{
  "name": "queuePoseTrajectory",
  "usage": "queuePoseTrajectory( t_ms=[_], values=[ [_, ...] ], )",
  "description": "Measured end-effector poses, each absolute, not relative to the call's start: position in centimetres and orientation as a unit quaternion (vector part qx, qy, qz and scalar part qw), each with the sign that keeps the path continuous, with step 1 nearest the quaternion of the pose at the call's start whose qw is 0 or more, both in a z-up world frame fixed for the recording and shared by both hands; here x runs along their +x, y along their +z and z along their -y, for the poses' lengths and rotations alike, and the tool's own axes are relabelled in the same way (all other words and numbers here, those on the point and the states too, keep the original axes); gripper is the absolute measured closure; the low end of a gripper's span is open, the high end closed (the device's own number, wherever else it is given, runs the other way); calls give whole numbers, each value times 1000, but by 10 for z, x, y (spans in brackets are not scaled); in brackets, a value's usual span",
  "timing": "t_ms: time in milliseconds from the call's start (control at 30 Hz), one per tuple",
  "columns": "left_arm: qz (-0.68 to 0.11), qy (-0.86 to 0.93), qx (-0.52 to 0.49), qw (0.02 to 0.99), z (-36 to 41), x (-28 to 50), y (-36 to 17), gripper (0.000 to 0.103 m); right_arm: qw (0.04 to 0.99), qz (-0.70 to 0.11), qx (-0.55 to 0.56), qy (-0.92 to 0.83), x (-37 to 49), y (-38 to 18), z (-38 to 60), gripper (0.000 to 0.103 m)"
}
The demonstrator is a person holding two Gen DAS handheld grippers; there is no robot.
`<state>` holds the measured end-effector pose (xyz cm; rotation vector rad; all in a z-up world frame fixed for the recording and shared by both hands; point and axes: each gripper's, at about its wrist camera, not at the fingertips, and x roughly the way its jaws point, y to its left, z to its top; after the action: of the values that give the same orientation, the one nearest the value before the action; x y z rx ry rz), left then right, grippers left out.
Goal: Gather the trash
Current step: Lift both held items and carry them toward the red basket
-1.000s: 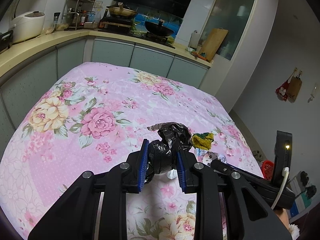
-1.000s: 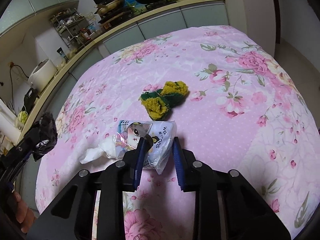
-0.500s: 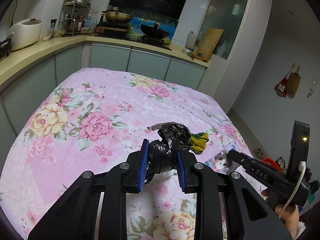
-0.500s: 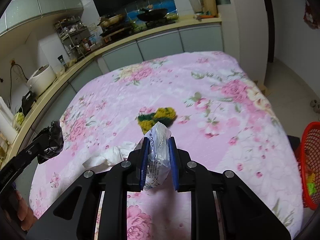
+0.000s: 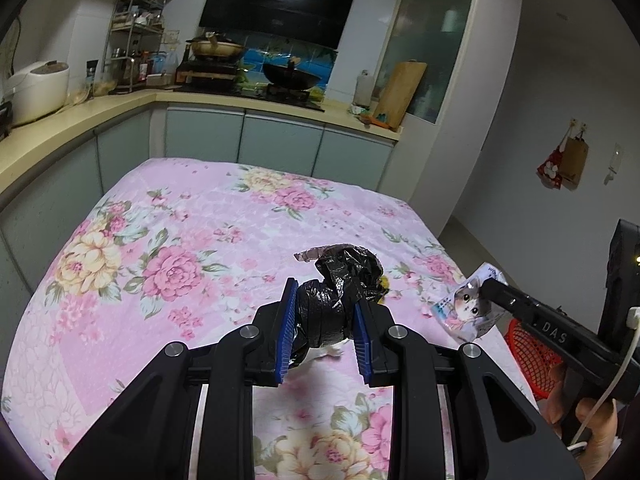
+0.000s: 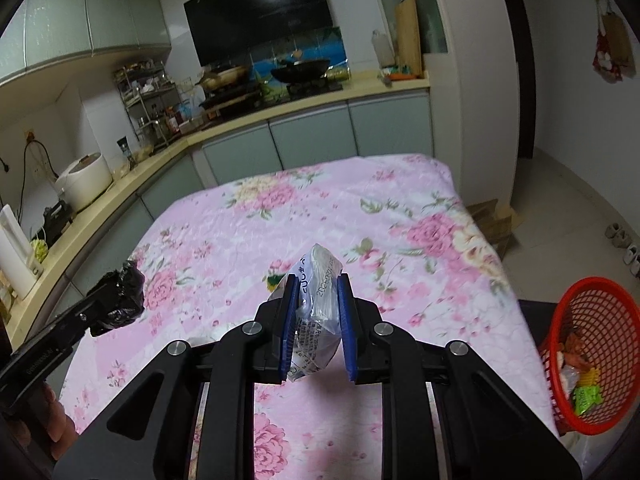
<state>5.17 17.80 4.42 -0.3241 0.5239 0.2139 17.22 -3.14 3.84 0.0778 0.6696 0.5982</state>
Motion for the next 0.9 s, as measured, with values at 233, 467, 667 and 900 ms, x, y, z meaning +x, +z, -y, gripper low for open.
queuePoseTrajectory(
  t_ms=[233,467,667,900],
  values=[
    [-249,82,-136,955,-155,59,58,79,911,-300,46,278,168,57,54,83],
    [-248,53,-110,961,-126,75,70,79,926,-276,57,251,168,76,91,83],
    [-248,25,-92,964,-98,86,74,79,935,-264,69,225,170,85,122,83],
    [-258,-1,-81,963,-74,98,73,79,943,-256,79,199,168,89,149,83]
  ],
)
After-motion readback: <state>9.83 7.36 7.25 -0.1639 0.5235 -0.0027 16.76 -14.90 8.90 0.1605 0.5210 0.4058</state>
